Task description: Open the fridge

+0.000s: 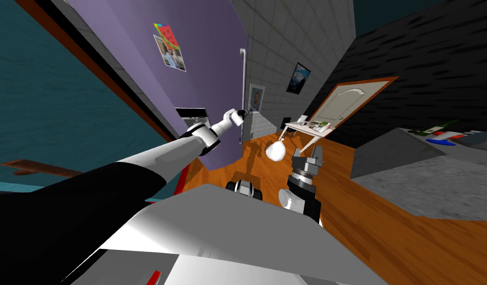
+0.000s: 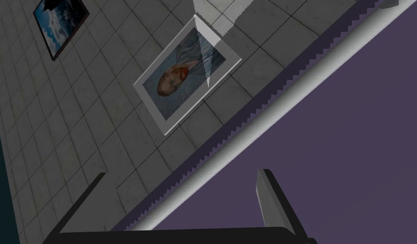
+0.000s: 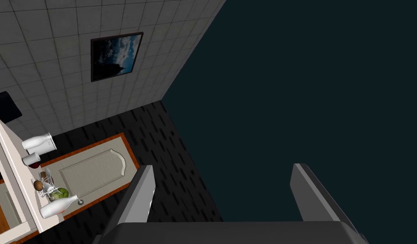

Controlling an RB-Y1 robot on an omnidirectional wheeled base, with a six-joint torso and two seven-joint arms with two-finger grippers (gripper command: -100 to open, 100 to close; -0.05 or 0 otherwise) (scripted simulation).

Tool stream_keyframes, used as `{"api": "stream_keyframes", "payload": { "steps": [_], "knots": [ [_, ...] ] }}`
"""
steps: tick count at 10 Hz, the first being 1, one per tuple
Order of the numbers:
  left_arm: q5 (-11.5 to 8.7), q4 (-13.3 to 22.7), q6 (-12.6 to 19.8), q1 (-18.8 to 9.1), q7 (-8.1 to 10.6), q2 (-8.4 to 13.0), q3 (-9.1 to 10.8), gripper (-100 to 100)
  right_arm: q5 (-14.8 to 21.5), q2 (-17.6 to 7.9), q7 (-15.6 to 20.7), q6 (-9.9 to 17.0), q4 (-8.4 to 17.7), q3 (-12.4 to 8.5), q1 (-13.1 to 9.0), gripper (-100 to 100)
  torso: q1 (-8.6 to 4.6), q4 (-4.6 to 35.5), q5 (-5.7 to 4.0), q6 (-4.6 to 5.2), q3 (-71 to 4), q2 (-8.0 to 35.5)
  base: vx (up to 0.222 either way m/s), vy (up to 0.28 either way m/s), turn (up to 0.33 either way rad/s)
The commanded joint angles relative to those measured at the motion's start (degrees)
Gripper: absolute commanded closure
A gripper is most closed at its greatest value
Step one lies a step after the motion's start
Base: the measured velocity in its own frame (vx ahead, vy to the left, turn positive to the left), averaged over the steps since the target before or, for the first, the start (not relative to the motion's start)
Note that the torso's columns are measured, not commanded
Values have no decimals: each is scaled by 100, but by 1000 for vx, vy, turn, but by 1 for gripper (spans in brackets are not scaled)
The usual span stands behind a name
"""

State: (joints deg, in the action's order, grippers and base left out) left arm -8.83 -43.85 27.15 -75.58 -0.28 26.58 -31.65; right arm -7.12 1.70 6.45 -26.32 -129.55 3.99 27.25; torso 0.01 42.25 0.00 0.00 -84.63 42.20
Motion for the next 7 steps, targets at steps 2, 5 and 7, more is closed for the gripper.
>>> {"api": "stream_keyframes", "payload": {
  "steps": [2,5,7],
  "knots": [
    [-201,136,327,-228,-44,89,-76,-100,0,0,0,0,0,0,1,0,-7,0,-2,0,-1,-2,205,60,-31],
    [-285,143,512,-309,-53,144,-102,-100,0,0,0,0,0,0,0,0,2,5,1,0,11,18,151,63,-23],
    [-290,156,523,-315,-57,146,-103,100,0,1,0,0,0,1,-2,0,-18,17,-6,1,32,49,12,6,8]
  ]
}}
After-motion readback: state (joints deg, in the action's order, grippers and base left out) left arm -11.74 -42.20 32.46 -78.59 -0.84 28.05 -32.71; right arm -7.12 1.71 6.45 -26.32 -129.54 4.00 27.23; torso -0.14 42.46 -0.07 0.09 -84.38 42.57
